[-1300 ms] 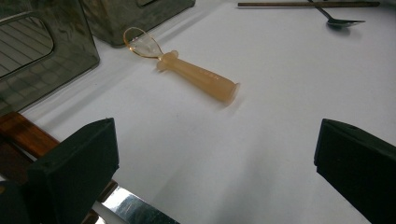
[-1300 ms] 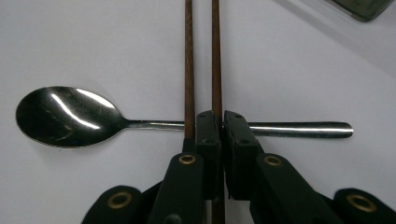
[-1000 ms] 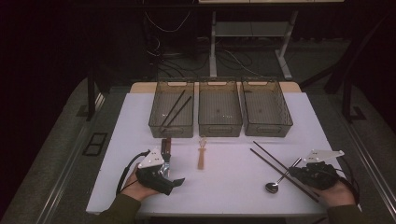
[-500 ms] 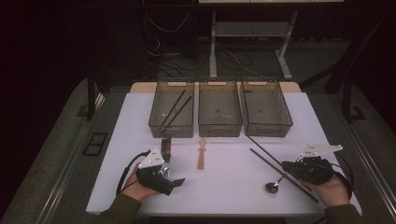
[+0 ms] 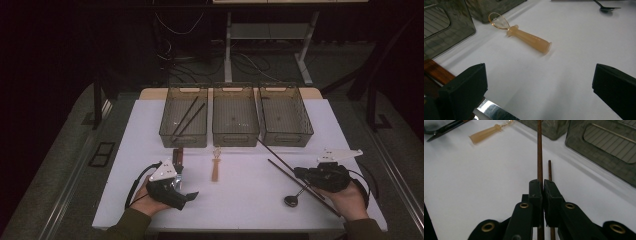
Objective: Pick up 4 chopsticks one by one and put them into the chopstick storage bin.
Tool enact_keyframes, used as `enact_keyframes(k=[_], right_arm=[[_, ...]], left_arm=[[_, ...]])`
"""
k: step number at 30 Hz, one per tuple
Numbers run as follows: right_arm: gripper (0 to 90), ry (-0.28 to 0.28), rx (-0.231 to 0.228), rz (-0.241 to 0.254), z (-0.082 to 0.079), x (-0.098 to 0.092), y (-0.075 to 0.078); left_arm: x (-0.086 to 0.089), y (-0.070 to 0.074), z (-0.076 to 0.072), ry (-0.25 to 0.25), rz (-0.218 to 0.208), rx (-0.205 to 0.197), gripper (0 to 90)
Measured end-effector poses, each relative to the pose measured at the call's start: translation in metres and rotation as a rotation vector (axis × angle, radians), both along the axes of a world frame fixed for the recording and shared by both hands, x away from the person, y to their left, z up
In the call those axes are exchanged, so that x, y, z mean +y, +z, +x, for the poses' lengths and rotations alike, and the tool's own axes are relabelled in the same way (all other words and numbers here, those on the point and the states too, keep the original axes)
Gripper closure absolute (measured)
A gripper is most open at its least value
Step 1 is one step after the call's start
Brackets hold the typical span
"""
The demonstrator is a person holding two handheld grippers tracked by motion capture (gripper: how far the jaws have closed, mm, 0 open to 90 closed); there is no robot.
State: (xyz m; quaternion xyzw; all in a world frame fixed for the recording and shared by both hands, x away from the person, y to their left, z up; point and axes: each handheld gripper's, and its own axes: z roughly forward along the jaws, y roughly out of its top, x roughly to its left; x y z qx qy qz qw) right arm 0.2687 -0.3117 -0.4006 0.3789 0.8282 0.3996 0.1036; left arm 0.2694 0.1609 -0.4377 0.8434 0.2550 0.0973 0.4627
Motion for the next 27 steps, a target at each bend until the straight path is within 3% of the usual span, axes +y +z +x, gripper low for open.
enact_keyframes(k=[18,23,27], right_arm=[[85.3,0.039,-0.044,0.039,0.021,0.032,0.018],[85.3,0.049,-0.061,0.049,0.03,0.045,0.025],[85.3,0.053,-0.06,0.057,0.039,0.055,0.027]], left_arm=[[0.001,0.001,0.001,0.01,-0.013,-0.006,0.0],[0.001,-0.001,-0.002,0.002,0.009,-0.008,0.0],[0.001,0.0,-0.002,0.01,-0.012,-0.013,0.0]])
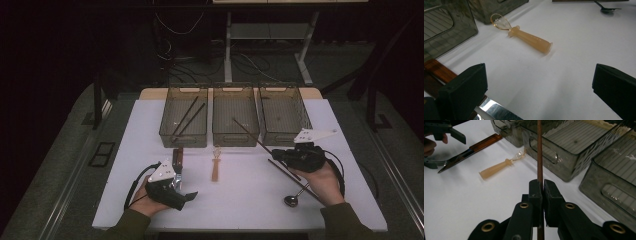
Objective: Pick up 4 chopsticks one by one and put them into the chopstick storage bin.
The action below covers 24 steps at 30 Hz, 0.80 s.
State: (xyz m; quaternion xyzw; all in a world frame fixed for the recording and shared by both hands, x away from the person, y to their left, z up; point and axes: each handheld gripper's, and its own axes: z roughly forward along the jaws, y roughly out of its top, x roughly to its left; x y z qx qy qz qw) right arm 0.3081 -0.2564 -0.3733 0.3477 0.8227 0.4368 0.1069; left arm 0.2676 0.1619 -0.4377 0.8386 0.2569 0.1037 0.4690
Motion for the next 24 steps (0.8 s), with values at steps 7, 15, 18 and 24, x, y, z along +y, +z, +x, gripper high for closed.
enact_keyframes(k=[7,15,18,24], right_arm=[[85.3,-0.007,0.011,0.004,0.016,0.017,0.004],[85.3,-0.005,0.02,-0.002,0.035,0.039,0.013],[85.3,-0.004,0.022,-0.005,0.043,0.05,0.017],[85.3,0.001,0.024,-0.008,0.057,0.07,0.022]], left_arm=[[-0.002,-0.002,-0.003,-0.008,0.005,-0.008,0.0],[-0.002,-0.003,-0.002,-0.015,0.008,-0.004,0.0],[-0.003,-0.002,-0.003,-0.015,0.008,-0.003,0.0],[-0.002,-0.002,-0.002,-0.01,0.008,-0.005,0.0]])
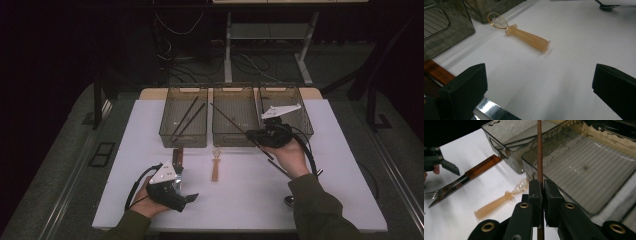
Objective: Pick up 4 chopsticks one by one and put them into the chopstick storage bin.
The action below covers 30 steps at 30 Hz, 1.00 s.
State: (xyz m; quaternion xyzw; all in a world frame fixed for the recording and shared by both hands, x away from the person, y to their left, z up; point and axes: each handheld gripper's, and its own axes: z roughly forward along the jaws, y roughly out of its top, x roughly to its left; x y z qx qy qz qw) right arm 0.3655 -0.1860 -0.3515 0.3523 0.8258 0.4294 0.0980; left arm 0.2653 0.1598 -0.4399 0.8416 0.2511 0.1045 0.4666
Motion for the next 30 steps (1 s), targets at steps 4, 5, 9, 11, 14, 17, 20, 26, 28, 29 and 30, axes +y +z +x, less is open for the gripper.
enact_keyframes(k=[4,5,9,11,14,17,20,26,28,29,30], right_arm=[[85.3,-0.006,0.004,0.003,0.01,0.012,0.005],[85.3,-0.007,-0.003,0.005,0.012,0.015,0.007],[85.3,-0.021,-0.009,0.032,0.023,0.027,0.01],[85.3,-0.026,-0.005,0.042,0.029,0.034,0.012],[85.3,-0.026,-0.021,0.043,0.036,0.045,0.015],[85.3,-0.04,-0.031,0.053,0.043,0.057,0.017],[85.3,-0.046,-0.048,0.068,0.051,0.068,0.018],[85.2,-0.047,-0.055,0.074,0.064,0.091,0.015],[85.2,-0.046,-0.057,0.067,0.067,0.098,0.015],[85.3,-0.044,-0.057,0.065,0.068,0.102,0.015],[85.3,-0.041,-0.058,0.062,0.07,0.105,0.016]], left_arm=[[0.0,0.0,0.0,-0.001,-0.007,-0.001,0.0],[0.0,0.0,0.0,-0.002,-0.003,0.0,0.0],[-0.001,0.0,0.0,-0.004,-0.002,0.002,0.0],[-0.001,0.0,0.0,-0.005,-0.001,0.002,0.0],[-0.001,0.0,0.0,0.002,-0.009,0.001,0.0],[-0.001,0.0,0.0,0.003,-0.016,0.0,0.0],[-0.001,0.0,0.0,-0.001,-0.015,-0.003,0.0],[0.001,-0.001,0.0,0.0,-0.019,-0.002,0.0],[0.001,0.0,0.0,-0.002,-0.015,0.0,0.0],[0.001,0.0,0.0,-0.002,-0.018,0.002,0.0],[0.001,0.0,0.0,-0.003,-0.014,0.002,0.0]])
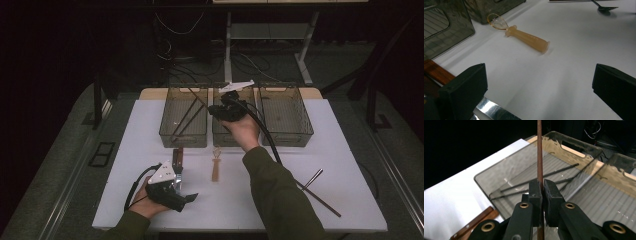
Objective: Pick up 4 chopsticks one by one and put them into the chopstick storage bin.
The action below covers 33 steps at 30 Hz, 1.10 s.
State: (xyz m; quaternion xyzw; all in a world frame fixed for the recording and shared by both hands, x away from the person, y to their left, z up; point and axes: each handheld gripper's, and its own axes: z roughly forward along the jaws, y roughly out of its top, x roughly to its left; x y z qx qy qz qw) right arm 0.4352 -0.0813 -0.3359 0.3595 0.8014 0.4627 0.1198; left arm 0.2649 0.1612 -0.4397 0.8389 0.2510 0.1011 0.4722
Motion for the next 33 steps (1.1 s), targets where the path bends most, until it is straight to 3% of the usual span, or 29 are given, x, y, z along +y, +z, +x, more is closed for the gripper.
enact_keyframes(k=[20,25,33], right_arm=[[85.2,0.004,0.019,-0.001,0.032,0.072,-0.014],[85.2,0.0,0.027,0.017,0.035,0.081,-0.021],[85.2,-0.019,0.041,-0.029,0.037,0.087,-0.038]], left_arm=[[0.001,0.0,0.0,-0.006,0.0,-0.007,0.0],[0.002,0.0,0.0,-0.011,-0.001,-0.009,0.0],[0.002,0.0,-0.001,-0.018,0.002,-0.008,0.0]])
